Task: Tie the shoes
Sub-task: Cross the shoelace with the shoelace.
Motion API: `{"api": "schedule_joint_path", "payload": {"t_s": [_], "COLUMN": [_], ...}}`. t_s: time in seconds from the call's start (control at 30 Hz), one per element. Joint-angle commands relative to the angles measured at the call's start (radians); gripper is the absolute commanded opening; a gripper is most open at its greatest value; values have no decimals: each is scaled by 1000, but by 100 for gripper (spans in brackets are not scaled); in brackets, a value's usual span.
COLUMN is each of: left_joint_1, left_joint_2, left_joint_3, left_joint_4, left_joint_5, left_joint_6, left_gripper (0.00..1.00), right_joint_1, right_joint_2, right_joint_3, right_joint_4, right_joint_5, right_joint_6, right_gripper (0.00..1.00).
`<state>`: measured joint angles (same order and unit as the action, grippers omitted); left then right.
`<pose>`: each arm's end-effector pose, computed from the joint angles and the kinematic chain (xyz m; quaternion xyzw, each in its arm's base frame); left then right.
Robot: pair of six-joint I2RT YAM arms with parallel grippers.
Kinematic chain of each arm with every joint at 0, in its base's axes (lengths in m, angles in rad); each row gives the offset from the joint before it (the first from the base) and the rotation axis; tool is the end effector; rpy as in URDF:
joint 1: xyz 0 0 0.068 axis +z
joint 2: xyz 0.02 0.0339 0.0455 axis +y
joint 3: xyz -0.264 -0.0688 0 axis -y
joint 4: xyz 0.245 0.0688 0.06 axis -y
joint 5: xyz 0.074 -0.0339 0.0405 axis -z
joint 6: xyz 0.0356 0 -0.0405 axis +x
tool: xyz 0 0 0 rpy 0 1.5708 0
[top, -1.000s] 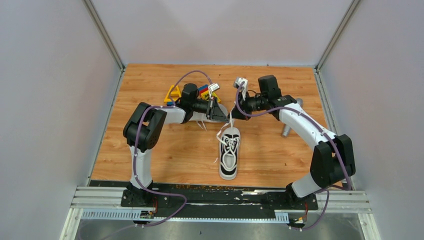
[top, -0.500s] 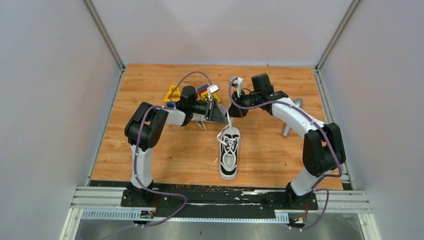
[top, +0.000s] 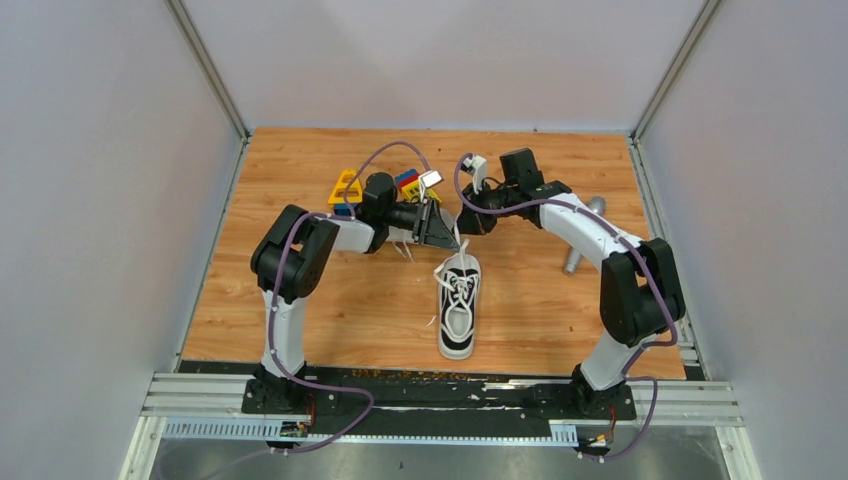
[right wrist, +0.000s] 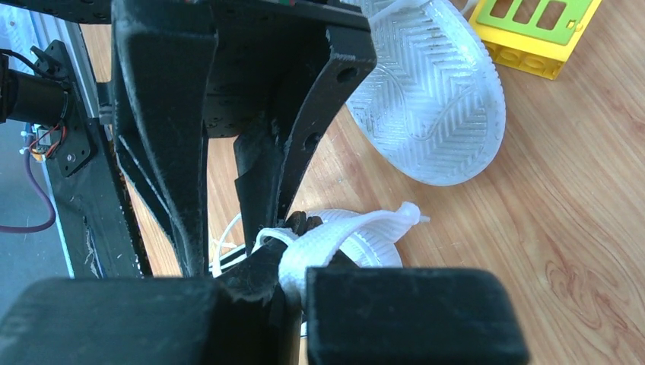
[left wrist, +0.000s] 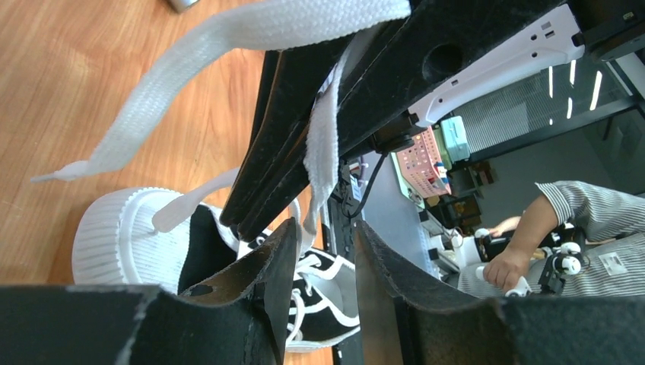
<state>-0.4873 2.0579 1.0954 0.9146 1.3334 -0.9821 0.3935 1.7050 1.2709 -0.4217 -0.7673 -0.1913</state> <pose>0.3506 -0.2249 0.1761 0.2744 0.6560 -0.6956 0.1023 0.3305 0.1640 0.2513 -0.3758 0.7940 0.3816 0.2874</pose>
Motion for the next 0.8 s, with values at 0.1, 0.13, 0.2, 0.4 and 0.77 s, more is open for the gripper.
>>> {"api": "schedule_joint_path", "payload": {"t_s": [0.1,0.13,0.2,0.4,0.77], "left_joint_1": [-16,-16,-16,-16,-7], "left_joint_2": [-8,-6,-4,0,4], "left_joint_3": [13,15,20,24,14], "left_joint_4": [-47,-51,-59,-68,27], "left_joint_5": [-26,-27,-28,-27,14], "left_joint_6": [55,60,64,69,2], "left_gripper": [24,19,9,0,0], "right_joint_1": [9,8,9,8,-162], "right_joint_2": [6,5,1,-19,-58], "right_joint_3": [46,45,38,11,29], "right_joint_4": [22,22,21,12,-252], "right_joint_5": [12,14,16,36,-142], "right_joint_6": [26,26,24,-4,-349], "right_gripper": [2,2,2,2,38]}}
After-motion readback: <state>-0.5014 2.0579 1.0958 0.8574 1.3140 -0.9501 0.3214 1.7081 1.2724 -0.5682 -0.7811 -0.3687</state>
